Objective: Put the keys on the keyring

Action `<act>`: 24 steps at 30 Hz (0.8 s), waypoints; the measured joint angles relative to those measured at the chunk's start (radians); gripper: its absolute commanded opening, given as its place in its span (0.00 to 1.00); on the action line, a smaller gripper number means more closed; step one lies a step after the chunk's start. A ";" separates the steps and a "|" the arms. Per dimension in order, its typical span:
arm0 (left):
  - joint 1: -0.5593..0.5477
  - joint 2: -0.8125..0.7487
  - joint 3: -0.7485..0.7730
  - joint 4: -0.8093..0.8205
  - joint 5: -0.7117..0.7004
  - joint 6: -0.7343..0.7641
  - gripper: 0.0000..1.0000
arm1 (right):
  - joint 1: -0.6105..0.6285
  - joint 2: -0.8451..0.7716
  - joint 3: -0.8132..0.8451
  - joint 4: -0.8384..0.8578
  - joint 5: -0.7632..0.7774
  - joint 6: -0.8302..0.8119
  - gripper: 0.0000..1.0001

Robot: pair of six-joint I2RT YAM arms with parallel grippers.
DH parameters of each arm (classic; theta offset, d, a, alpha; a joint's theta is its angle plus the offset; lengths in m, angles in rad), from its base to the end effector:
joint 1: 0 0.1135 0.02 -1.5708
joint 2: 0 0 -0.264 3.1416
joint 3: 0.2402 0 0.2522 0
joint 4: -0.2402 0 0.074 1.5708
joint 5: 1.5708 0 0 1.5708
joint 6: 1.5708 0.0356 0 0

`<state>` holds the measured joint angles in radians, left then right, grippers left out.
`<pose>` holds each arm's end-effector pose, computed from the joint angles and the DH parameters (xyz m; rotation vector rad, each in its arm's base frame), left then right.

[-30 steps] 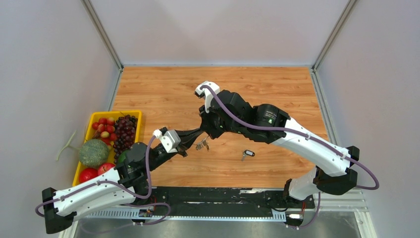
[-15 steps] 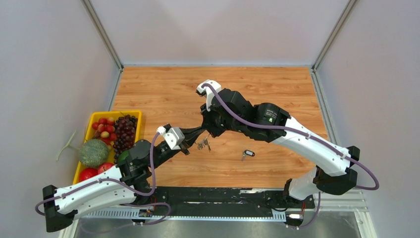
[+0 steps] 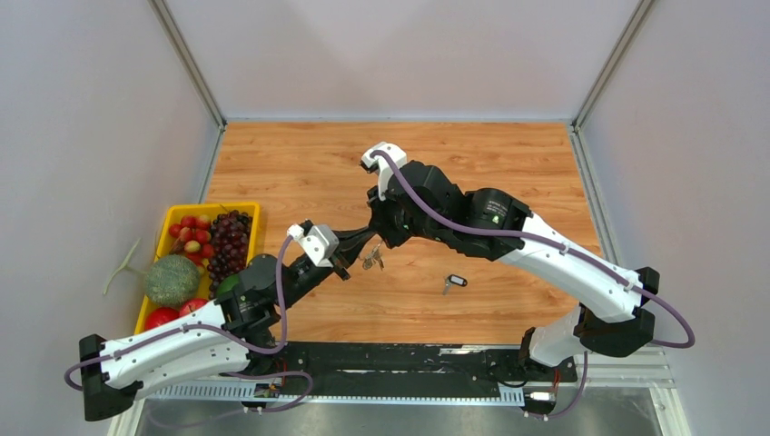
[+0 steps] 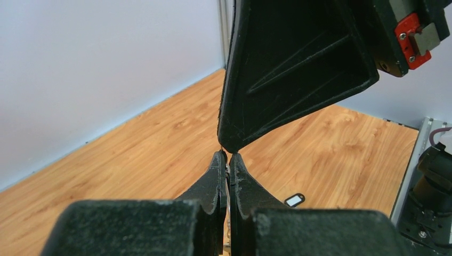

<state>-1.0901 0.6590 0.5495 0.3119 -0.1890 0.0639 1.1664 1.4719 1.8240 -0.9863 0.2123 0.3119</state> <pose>0.0836 -0.1459 0.3299 0.6278 1.2629 -0.7274 0.1213 0.2644 0.4525 -0.8218 2.0975 0.5894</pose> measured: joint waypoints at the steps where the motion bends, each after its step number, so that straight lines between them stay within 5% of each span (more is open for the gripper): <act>1: -0.002 0.000 0.000 0.001 -0.008 -0.005 0.00 | 0.000 0.000 0.000 0.002 0.001 0.000 0.00; 24: -0.009 -0.146 -0.052 -0.014 -0.063 -0.048 0.00 | 0.029 0.000 -0.034 0.109 -0.004 0.002 0.00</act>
<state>-1.0988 0.5125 0.4973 0.2974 -0.2520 0.0158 1.1954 1.4719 1.7905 -0.8776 0.2085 0.3141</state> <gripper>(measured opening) 0.009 0.009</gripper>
